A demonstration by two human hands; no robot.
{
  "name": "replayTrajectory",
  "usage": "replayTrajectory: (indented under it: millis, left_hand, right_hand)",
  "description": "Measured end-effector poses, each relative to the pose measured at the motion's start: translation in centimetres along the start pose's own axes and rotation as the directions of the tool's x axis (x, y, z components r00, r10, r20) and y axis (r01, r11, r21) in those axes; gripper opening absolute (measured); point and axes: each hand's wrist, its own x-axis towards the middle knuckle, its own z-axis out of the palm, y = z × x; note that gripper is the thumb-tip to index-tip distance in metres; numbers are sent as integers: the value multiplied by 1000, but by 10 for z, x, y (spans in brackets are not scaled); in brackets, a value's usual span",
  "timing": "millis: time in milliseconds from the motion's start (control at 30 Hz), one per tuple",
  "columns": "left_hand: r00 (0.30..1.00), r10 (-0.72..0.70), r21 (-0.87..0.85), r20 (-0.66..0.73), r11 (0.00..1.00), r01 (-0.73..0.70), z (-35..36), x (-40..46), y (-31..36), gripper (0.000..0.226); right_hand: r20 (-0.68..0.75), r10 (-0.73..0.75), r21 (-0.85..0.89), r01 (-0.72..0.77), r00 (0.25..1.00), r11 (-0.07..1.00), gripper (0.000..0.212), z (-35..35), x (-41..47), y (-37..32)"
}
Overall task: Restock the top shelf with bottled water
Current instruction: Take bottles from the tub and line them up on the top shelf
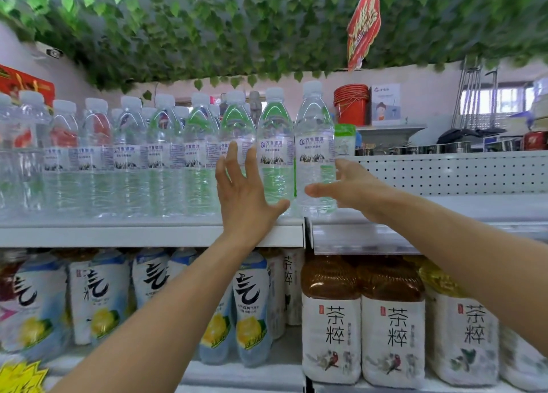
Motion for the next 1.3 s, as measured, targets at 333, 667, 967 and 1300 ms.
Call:
replayTrajectory:
  millis: [333, 667, 967, 1300]
  left_hand:
    - [999, -19, -21, 29, 1000, 19, -3, 0, 1, 109]
    - [994, 11, -82, 109, 997, -2, -18, -6, -4, 90]
    - [996, 1, -436, 87, 899, 37, -66, -106, 21, 38]
    - [803, -167, -407, 571, 792, 454, -40, -265, 42, 13]
  right_hand:
    - [65, 91, 56, -95, 994, 994, 84, 0, 18, 3]
    - [-83, 23, -243, -42, 996, 969, 86, 3, -1, 0]
    - [-261, -554, -612, 309, 790, 728, 26, 2, -124, 15]
    - [92, -179, -486, 201, 979, 851, 10, 25, -252, 116]
